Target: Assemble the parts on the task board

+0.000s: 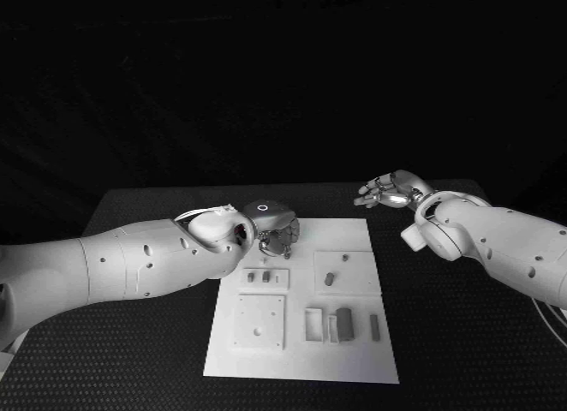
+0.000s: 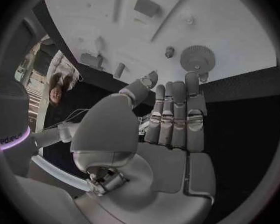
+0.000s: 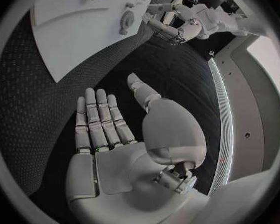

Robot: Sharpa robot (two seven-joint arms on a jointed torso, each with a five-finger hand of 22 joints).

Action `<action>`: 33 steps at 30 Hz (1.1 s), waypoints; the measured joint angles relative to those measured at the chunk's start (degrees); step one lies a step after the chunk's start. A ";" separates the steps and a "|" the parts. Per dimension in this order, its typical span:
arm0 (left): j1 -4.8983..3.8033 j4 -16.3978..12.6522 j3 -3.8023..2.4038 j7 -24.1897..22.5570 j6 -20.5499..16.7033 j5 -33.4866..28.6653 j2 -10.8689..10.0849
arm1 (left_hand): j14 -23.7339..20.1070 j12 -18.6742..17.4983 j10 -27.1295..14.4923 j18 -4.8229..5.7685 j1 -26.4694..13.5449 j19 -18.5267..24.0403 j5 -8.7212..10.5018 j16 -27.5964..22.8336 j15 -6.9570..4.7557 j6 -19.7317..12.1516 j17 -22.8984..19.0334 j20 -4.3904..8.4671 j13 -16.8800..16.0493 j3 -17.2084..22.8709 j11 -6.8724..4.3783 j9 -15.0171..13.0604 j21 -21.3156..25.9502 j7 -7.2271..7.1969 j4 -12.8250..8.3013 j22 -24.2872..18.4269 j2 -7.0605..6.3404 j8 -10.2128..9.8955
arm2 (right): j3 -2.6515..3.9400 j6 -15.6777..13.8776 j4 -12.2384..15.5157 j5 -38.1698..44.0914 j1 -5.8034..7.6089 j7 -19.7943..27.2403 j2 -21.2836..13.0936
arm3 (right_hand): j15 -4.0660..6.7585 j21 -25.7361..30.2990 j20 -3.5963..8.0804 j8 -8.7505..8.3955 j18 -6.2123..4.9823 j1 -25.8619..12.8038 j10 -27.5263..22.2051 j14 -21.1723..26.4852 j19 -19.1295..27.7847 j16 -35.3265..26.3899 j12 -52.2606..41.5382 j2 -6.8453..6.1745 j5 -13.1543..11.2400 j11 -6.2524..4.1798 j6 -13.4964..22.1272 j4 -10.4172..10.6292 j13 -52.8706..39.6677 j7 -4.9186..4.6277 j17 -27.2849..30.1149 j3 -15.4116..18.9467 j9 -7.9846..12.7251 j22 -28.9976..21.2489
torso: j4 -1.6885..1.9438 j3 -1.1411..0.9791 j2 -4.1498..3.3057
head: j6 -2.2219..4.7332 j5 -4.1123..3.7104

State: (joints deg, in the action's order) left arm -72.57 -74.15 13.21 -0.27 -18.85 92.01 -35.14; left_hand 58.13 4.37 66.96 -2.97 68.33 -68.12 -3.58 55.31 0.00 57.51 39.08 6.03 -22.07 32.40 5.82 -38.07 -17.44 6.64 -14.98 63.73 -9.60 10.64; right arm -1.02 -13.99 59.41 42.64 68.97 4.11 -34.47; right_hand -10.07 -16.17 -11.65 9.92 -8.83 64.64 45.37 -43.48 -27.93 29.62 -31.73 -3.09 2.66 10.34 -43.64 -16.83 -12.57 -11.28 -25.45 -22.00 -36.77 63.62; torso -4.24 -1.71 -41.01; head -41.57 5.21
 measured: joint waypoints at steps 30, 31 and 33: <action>1.80 3.47 0.10 0.63 3.19 3.44 1.82 | 2.96 -0.39 -1.87 -0.13 0.42 -4.17 -0.01 11.69 -1.09 -2.74 5.67 0.70 1.55 -0.92 -1.20 2.19 -9.36 0.33 2.66 11.22 -0.79 -1.03 | 0.01 0.09 0.26 -0.04 0.00 0.24 0.26 | -0.30 0.22 0.00 0.00 0.00 0.00 0.00 0.31 0.42 -0.48 0.00 0.00 0.00 0.00 0.00 0.16 0.62 0.00 -0.04 0.16 0.05 0.27 | -0.04 0.00 -0.07 | -0.31 -0.26; 1.79 3.49 0.09 0.63 3.25 3.45 1.82 | 2.97 -0.39 -1.87 -0.14 0.60 -4.17 -0.01 11.70 -1.10 -2.65 5.66 0.70 1.56 -0.92 -1.21 2.19 -9.39 0.42 2.66 11.22 -0.61 -1.03 | 0.01 0.10 0.26 -0.04 0.00 0.24 0.26 | -0.30 0.22 0.00 0.00 0.00 0.00 0.00 0.31 0.42 -0.48 0.00 0.00 0.00 0.00 0.00 0.16 0.62 0.00 -0.04 0.16 0.05 0.27 | -0.04 -0.01 -0.07 | -0.32 -0.28; 1.79 3.60 0.09 0.64 3.41 3.47 1.88 | 3.10 -0.39 -1.87 -0.14 0.65 -4.30 -0.01 11.97 -1.22 -2.45 5.66 0.82 1.56 -0.92 -1.20 2.19 -9.39 0.63 2.66 11.21 -0.56 -0.79 | 0.01 0.10 0.27 -0.04 0.01 0.24 0.26 | -0.30 0.22 0.00 0.00 0.00 0.00 0.00 0.31 0.42 -0.48 0.00 0.00 0.00 0.00 0.00 0.16 0.62 0.00 -0.04 0.16 0.05 0.27 | -0.04 -0.02 -0.07 | -0.38 -0.31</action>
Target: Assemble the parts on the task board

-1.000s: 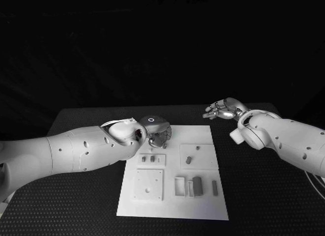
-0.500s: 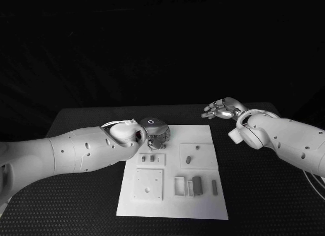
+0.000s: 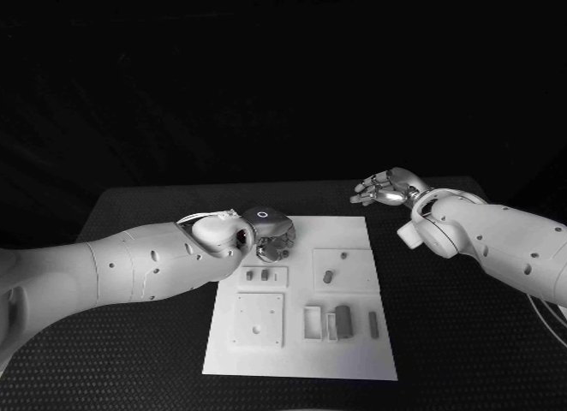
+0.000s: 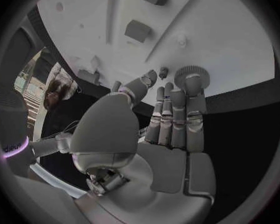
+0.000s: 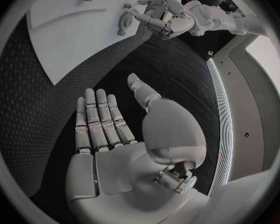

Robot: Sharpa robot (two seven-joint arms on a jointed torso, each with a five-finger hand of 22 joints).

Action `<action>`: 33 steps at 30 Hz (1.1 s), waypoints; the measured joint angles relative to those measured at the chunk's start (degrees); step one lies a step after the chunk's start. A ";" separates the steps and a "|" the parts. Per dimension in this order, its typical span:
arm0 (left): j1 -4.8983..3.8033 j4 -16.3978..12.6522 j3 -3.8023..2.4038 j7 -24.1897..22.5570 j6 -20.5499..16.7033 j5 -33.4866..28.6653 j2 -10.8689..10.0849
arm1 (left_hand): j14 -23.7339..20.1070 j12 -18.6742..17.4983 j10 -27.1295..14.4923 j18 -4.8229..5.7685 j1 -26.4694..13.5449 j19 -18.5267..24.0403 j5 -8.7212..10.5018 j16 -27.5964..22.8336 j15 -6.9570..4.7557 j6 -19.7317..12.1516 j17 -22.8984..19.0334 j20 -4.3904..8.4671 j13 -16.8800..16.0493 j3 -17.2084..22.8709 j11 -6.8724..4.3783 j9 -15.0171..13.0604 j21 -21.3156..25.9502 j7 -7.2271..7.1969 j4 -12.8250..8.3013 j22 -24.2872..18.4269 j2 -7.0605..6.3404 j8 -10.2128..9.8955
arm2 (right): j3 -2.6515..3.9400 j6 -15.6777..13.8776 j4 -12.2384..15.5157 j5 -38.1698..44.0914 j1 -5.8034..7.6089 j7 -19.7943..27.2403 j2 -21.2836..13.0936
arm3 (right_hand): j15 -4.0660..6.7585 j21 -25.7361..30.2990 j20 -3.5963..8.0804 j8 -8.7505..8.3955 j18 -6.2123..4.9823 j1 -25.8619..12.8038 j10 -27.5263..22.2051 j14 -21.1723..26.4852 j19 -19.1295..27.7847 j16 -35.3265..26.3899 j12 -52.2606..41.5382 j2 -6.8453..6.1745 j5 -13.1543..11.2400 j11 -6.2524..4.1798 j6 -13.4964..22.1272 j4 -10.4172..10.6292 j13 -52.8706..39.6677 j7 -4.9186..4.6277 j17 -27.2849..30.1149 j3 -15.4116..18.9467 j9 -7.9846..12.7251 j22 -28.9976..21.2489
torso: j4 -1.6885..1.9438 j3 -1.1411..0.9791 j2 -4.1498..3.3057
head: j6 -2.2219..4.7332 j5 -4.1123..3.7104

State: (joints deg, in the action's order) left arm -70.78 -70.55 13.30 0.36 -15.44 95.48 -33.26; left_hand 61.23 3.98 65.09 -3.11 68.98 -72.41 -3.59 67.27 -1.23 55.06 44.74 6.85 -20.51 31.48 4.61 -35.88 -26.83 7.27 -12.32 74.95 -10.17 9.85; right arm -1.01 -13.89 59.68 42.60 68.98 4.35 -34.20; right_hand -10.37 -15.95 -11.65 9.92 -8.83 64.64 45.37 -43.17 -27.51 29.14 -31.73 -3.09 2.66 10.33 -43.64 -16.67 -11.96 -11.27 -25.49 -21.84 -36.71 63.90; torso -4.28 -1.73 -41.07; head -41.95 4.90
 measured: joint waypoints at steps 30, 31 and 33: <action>1.42 4.03 -0.02 -0.70 0.23 0.05 2.44 | 0.91 0.41 1.09 0.04 0.46 -0.92 0.00 1.55 -0.28 0.21 -0.27 0.31 -0.21 0.30 0.16 0.46 -1.33 -0.21 0.01 -0.02 0.91 0.31 | 0.00 0.11 0.14 -0.02 0.01 0.03 0.22 | 0.02 0.00 0.00 0.00 0.00 0.00 0.00 -0.01 -0.01 0.01 0.00 0.00 0.00 0.00 0.00 0.00 0.17 0.00 -0.04 0.00 0.04 0.11 | 0.00 -0.02 0.06 | -0.27 -0.14; 1.43 4.04 -0.02 -0.73 0.24 0.05 2.44 | 0.91 0.41 1.12 0.04 0.47 -0.92 0.00 1.55 -0.28 0.33 -0.27 0.31 -0.24 0.30 0.13 0.46 -1.33 -0.13 0.01 -0.02 0.92 0.31 | 0.00 0.11 0.13 -0.02 0.01 0.03 0.22 | 0.02 0.00 0.00 0.00 0.00 0.00 0.00 -0.01 0.00 0.01 0.00 0.00 0.00 0.00 0.00 0.00 0.20 0.00 -0.04 0.00 0.04 0.11 | 0.00 -0.02 0.06 | -0.28 -0.14; 1.44 4.03 -0.02 -0.83 0.28 0.04 2.45 | 0.94 0.47 1.28 0.05 0.53 -1.13 0.00 1.78 -0.31 0.62 -0.35 0.49 -0.31 0.30 -0.03 0.51 -1.33 -0.22 0.01 -0.03 0.97 0.49 | 0.00 0.11 0.13 -0.03 0.01 0.03 0.22 | 0.02 0.00 0.00 0.00 0.00 0.00 0.00 -0.01 -0.01 0.01 0.00 0.00 0.00 0.00 0.00 0.00 0.22 0.00 -0.04 0.00 0.04 0.11 | 0.01 -0.02 0.07 | -0.31 -0.18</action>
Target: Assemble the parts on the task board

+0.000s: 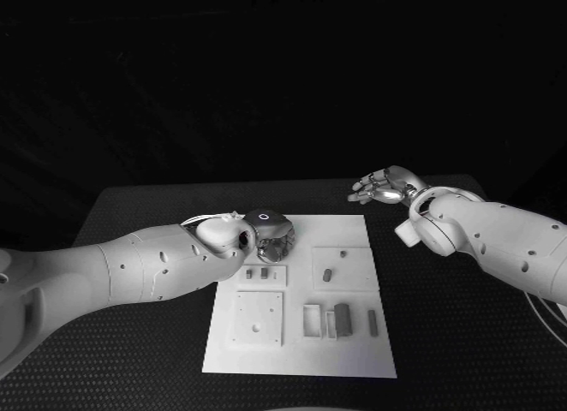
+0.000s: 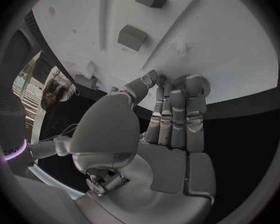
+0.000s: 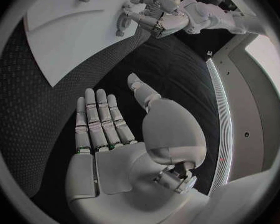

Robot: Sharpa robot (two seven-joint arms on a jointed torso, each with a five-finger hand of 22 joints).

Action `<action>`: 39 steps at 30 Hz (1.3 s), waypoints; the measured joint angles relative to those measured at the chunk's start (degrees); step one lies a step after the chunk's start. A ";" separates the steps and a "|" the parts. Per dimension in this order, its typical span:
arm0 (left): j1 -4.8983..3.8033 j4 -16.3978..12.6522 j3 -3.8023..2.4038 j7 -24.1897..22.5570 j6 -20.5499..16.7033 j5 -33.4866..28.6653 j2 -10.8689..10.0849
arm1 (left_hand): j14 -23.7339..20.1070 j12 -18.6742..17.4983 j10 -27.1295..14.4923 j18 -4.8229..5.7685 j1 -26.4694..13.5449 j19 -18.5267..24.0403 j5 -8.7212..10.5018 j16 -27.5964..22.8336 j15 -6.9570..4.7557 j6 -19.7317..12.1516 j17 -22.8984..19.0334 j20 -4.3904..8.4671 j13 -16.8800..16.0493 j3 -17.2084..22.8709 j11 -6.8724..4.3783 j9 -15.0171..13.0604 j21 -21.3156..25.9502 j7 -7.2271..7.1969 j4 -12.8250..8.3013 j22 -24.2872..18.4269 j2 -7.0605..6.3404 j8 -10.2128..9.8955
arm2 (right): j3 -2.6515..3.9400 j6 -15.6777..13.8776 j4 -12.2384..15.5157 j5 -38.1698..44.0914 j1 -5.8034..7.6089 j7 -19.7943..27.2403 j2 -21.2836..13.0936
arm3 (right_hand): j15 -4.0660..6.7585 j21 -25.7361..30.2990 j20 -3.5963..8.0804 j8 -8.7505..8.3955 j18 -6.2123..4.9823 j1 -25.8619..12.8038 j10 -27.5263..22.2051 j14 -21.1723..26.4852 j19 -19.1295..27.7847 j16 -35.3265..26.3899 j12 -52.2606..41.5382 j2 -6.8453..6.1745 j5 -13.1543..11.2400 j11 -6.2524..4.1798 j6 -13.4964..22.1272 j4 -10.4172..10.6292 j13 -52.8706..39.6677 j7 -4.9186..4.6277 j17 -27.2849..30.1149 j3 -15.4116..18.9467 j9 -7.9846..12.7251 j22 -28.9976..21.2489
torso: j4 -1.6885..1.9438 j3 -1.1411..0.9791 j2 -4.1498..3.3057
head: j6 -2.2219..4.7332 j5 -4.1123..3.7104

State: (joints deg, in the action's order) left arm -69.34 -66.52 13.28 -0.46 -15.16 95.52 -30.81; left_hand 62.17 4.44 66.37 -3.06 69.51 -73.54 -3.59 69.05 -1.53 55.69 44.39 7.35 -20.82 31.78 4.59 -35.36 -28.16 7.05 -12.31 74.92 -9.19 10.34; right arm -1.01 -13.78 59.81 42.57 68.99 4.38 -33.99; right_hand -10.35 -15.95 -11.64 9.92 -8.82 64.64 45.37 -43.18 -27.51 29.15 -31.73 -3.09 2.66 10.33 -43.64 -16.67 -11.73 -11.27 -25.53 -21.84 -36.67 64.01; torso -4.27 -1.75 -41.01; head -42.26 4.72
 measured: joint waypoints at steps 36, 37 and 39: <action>0.44 1.44 -0.04 -0.65 0.70 -0.12 1.36 | 0.52 0.66 1.54 -0.01 -0.36 -0.62 0.00 0.88 -0.53 1.03 -0.62 0.05 -0.46 -0.03 -0.33 0.33 -0.89 0.20 -0.30 0.03 1.16 0.81 | 0.00 0.05 0.21 -0.01 0.01 0.02 -0.07 | 0.01 0.22 0.00 0.21 0.00 0.00 0.00 0.00 0.00 -0.20 0.00 0.00 0.00 0.00 0.00 0.00 0.19 0.00 -0.09 0.00 -0.01 0.10 | 0.02 0.00 -0.04 | -0.52 -0.52; 0.44 1.46 -0.05 -0.65 0.74 -0.12 1.38 | 0.62 0.65 1.77 0.00 -0.18 -0.73 0.00 0.89 -0.63 1.14 -0.68 0.14 -0.43 0.12 -0.33 0.33 -0.89 0.09 -0.44 0.03 1.34 0.81 | 0.00 0.05 0.21 -0.01 0.01 0.02 -0.07 | 0.01 0.22 0.00 0.21 0.00 0.00 0.00 0.00 0.00 -0.20 0.00 0.00 0.00 0.00 0.00 0.00 0.19 0.00 -0.10 0.00 0.00 0.10 | 0.02 0.00 -0.03 | -0.54 -0.54; 0.44 1.47 -0.06 -0.65 0.90 -0.12 1.39 | 0.91 0.65 2.45 0.01 0.15 -0.93 0.00 1.24 -0.68 1.69 -0.82 0.31 -0.50 0.32 -0.41 0.33 -1.33 0.26 -0.64 0.03 1.67 1.15 | 0.00 0.06 0.21 -0.02 0.01 0.02 -0.06 | 0.01 0.22 0.00 0.21 0.00 0.00 0.00 0.00 0.00 -0.20 0.00 0.00 0.00 0.00 0.00 0.00 0.18 0.00 -0.09 0.00 0.04 0.10 | 0.02 -0.01 -0.03 | -0.58 -0.55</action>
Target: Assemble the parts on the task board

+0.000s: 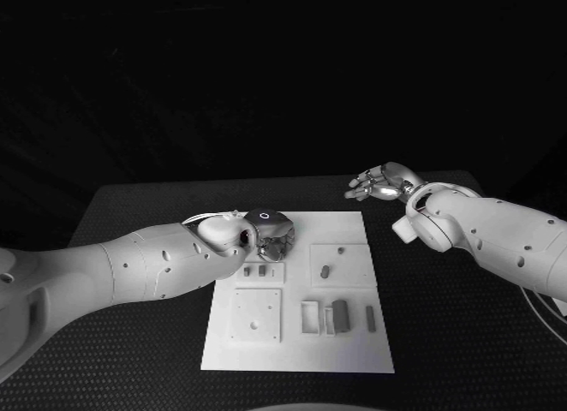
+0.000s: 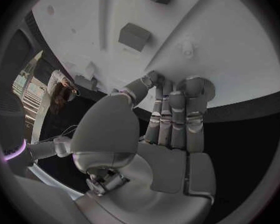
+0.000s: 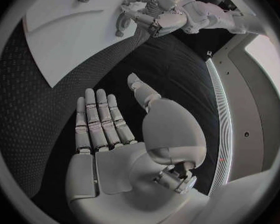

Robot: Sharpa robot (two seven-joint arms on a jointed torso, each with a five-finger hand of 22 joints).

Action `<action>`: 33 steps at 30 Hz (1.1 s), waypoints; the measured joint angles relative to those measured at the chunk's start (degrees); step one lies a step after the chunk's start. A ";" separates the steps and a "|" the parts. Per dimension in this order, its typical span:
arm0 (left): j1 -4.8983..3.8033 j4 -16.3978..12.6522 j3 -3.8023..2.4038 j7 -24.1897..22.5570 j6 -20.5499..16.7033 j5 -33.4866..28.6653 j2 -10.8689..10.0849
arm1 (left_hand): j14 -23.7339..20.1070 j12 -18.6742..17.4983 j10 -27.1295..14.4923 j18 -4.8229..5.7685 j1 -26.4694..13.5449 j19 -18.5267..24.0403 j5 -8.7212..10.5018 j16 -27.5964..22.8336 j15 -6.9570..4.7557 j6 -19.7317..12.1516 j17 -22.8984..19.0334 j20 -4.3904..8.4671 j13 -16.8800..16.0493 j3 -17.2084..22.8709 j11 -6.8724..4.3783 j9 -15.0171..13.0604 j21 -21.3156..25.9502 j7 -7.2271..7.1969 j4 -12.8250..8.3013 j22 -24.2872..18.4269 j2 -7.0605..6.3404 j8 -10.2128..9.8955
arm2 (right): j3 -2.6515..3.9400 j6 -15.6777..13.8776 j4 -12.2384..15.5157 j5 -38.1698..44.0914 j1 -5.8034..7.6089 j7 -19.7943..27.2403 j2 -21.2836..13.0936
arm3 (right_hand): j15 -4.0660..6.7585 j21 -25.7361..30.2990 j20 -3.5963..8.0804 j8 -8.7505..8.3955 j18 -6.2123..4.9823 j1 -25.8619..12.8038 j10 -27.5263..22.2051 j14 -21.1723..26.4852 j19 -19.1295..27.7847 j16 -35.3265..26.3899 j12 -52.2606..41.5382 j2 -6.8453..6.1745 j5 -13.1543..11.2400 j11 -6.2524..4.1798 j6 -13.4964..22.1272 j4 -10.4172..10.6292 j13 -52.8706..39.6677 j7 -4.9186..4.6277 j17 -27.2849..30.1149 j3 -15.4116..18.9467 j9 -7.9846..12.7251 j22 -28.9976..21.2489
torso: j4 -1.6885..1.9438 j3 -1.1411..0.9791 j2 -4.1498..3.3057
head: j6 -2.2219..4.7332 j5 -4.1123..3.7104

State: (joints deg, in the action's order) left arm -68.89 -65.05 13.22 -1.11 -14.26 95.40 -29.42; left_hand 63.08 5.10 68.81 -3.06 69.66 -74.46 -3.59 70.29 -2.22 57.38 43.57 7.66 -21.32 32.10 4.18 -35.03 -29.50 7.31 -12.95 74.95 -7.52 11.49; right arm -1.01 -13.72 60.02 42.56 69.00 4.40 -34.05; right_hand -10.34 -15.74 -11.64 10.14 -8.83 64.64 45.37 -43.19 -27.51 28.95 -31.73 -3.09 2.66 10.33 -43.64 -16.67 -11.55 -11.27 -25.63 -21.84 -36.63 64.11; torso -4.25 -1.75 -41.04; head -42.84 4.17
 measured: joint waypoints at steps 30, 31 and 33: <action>0.42 -0.96 0.06 -1.17 -1.53 -1.53 -1.64 | 3.04 0.56 5.15 1.37 0.43 -2.24 -0.34 0.30 -1.51 3.03 -1.80 1.45 -0.60 1.96 -1.86 0.24 -0.67 -0.66 -0.92 -0.02 1.86 1.70 | 0.00 0.07 -0.05 -0.02 0.00 0.02 -0.06 | 0.00 0.00 0.00 0.00 0.00 -0.24 0.00 0.00 0.00 0.00 0.00 0.24 0.00 0.00 0.00 -0.17 0.20 0.00 -0.04 0.16 -0.01 0.09 | 0.00 0.04 0.04 | -0.18 0.30; 0.45 -1.25 0.06 -1.31 -1.88 -1.87 -1.85 | 3.18 0.56 5.33 1.37 0.44 -2.24 -0.34 0.30 -1.38 3.08 -1.86 1.45 -0.60 1.96 -1.84 0.24 -0.67 -0.61 -0.92 -0.02 1.96 1.79 | 0.00 0.07 -0.07 -0.02 0.00 0.03 -0.08 | 0.00 0.00 0.00 0.00 0.00 -0.24 0.00 0.00 0.00 0.00 0.00 0.24 0.00 0.00 0.00 -0.16 0.20 0.00 -0.04 0.16 -0.01 0.09 | 0.00 0.04 0.04 | -0.16 0.31; 0.47 -1.74 0.03 -1.50 -2.34 -2.32 -2.25 | 3.28 0.56 5.34 1.38 0.34 -2.25 -0.34 0.30 -1.48 3.09 -1.89 1.45 -0.61 1.96 -1.83 0.24 -0.67 -0.60 -0.92 -0.02 2.07 1.79 | 0.00 0.07 -0.08 -0.03 0.00 0.03 -0.11 | 0.00 0.00 0.00 0.00 0.00 -0.24 0.00 0.00 0.00 0.00 0.00 0.24 0.00 0.00 0.00 -0.16 0.24 0.00 -0.04 0.16 -0.01 0.09 | -0.01 0.04 0.04 | -0.15 0.32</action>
State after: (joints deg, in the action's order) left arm -68.43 -66.79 13.26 -2.61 -16.60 93.08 -31.67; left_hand 66.36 5.65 74.15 -1.68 70.00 -76.71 -3.93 70.59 -3.70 60.47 41.68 9.11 -21.93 34.06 2.35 -34.80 -30.17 6.71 -13.87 74.93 -5.45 13.27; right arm -1.01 -13.65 59.94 42.53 69.00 4.42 -34.16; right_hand -10.34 -15.74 -11.64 10.13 -8.83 64.40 45.37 -43.19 -27.52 28.95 -31.73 -2.85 2.66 10.33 -43.64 -16.84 -11.31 -11.27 -25.67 -21.68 -36.64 64.20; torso -4.25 -1.71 -41.00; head -42.99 4.49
